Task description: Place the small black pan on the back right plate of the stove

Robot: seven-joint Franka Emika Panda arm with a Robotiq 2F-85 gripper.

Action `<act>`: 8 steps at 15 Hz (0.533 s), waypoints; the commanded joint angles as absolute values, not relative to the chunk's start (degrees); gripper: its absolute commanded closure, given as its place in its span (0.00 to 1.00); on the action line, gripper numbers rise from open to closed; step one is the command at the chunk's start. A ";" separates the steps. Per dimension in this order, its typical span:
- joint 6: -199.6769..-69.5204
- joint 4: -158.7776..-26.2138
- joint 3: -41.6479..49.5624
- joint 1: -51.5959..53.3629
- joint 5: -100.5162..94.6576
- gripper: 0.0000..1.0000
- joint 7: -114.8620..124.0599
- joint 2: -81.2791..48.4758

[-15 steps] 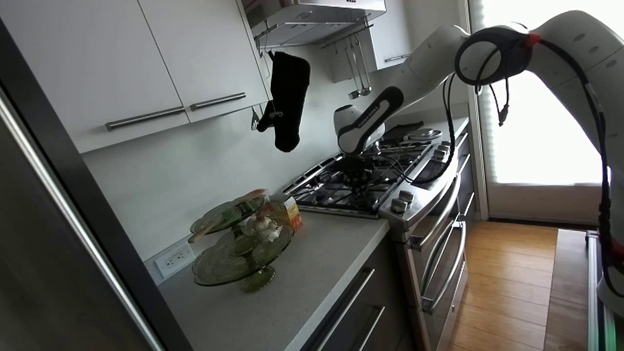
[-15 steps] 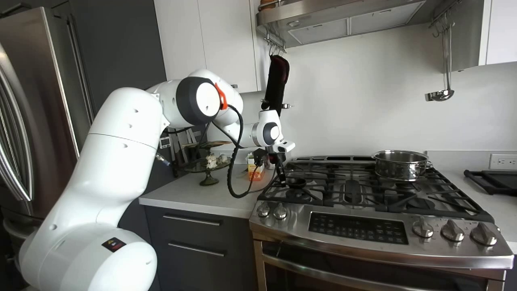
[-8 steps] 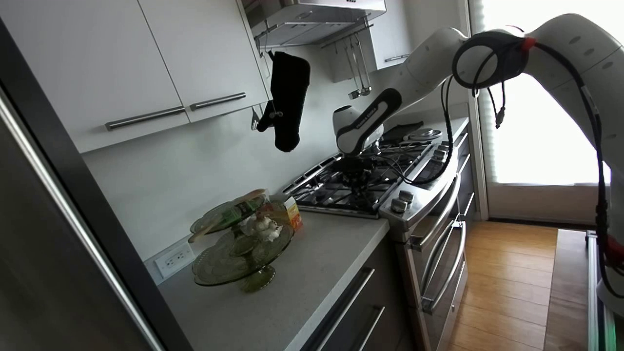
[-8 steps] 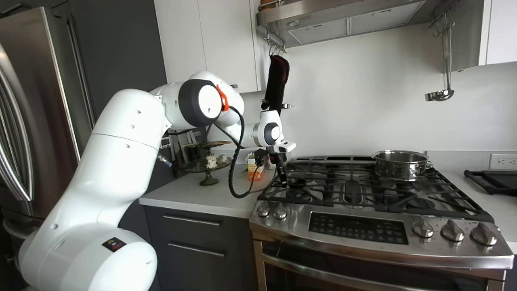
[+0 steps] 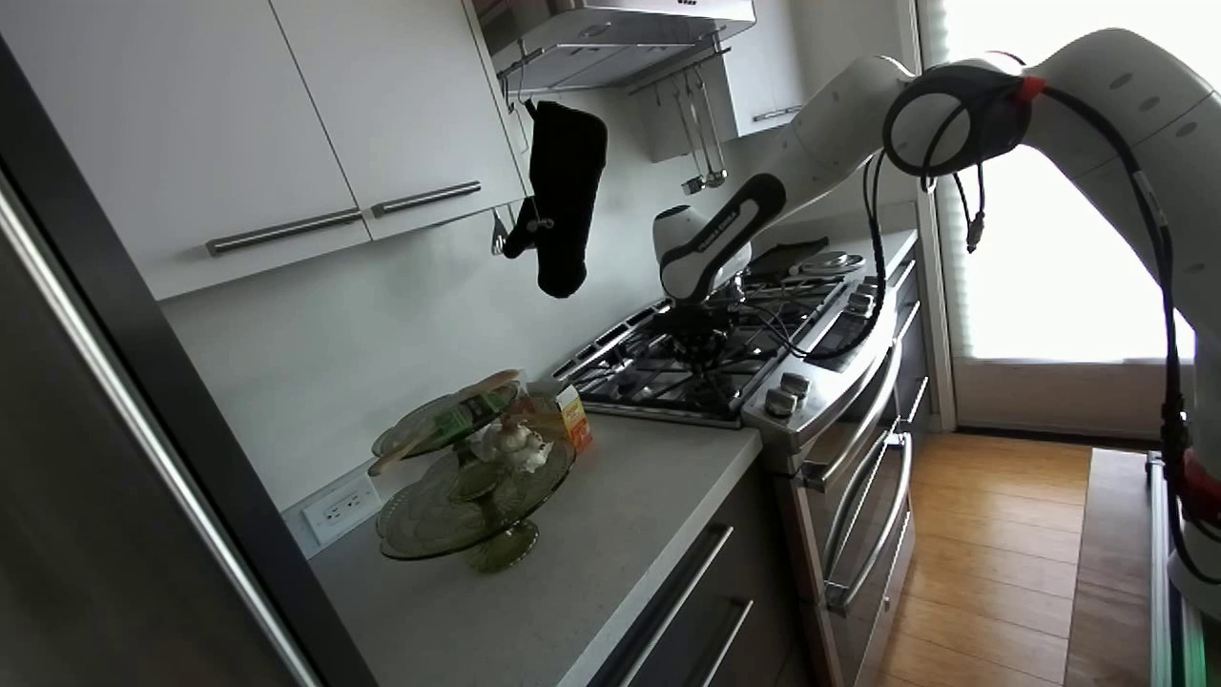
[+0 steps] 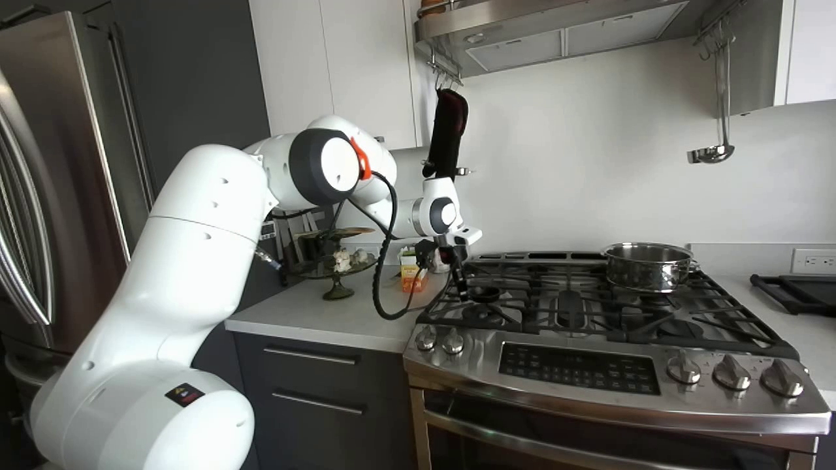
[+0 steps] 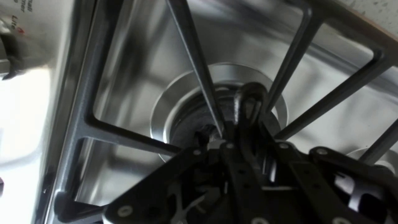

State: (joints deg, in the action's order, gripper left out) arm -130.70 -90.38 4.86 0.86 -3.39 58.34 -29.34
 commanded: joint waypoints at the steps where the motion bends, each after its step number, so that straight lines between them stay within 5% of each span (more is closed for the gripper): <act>1: -134.28 -93.38 7.73 1.81 -4.53 0.95 59.56 -25.30; 8: -138.80 -93.98 13.60 -1.16 -5.68 0.95 60.09 -23.46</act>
State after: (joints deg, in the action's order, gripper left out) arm -136.19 -90.96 11.42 0.05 -4.23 58.66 -25.48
